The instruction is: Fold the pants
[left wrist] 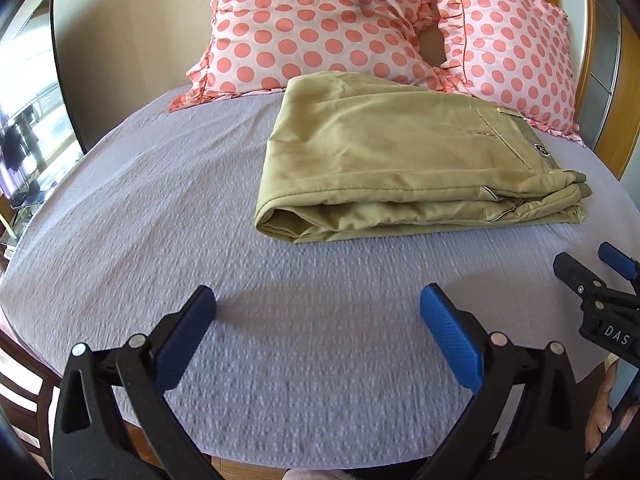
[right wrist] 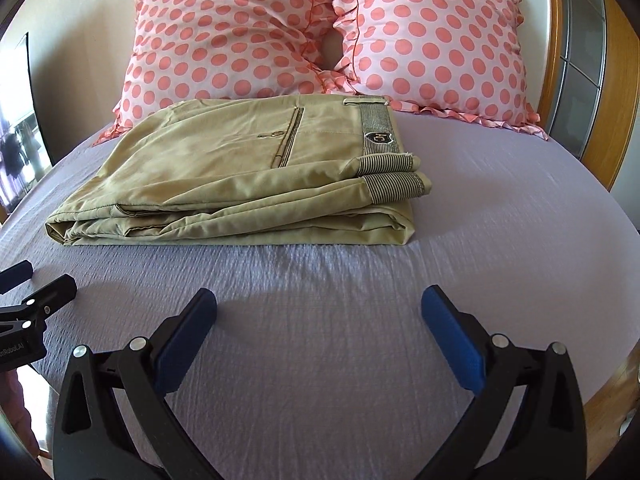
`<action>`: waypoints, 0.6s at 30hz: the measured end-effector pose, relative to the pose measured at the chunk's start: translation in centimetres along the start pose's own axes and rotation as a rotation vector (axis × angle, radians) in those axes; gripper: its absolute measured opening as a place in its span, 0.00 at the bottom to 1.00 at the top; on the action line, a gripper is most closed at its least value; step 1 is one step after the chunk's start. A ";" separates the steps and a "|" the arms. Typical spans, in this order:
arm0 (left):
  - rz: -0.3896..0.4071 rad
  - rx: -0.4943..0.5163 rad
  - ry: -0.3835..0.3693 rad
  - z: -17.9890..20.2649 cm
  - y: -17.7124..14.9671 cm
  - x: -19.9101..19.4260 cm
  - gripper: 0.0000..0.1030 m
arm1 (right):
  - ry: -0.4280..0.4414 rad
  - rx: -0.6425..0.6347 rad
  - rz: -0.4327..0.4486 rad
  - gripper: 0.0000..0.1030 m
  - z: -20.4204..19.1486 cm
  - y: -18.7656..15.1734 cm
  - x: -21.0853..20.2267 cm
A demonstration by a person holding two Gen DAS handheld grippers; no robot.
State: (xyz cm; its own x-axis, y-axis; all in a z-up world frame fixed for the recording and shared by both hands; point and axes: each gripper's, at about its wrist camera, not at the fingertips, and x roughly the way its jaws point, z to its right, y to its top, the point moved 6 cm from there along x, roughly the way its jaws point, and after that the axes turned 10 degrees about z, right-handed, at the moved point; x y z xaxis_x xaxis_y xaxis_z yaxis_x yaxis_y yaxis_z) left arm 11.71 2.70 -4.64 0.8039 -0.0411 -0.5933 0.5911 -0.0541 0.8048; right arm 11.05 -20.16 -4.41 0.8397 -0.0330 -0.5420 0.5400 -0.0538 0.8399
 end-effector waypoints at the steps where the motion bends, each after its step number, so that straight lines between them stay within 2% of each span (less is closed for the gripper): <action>1: 0.001 0.002 -0.002 -0.1 0.0 0.0 0.98 | 0.000 0.000 0.000 0.99 0.0 0.0 0.0; 18: 0.003 0.001 -0.002 -0.1 0.0 0.1 0.98 | 0.001 -0.001 0.001 0.99 0.0 0.0 0.0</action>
State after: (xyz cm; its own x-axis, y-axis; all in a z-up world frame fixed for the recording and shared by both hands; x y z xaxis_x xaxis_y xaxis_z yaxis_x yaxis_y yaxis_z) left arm 11.80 2.75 -4.66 0.8057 -0.0432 -0.5908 0.5885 -0.0555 0.8066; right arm 11.02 -20.16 -4.39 0.8405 -0.0320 -0.5409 0.5390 -0.0528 0.8406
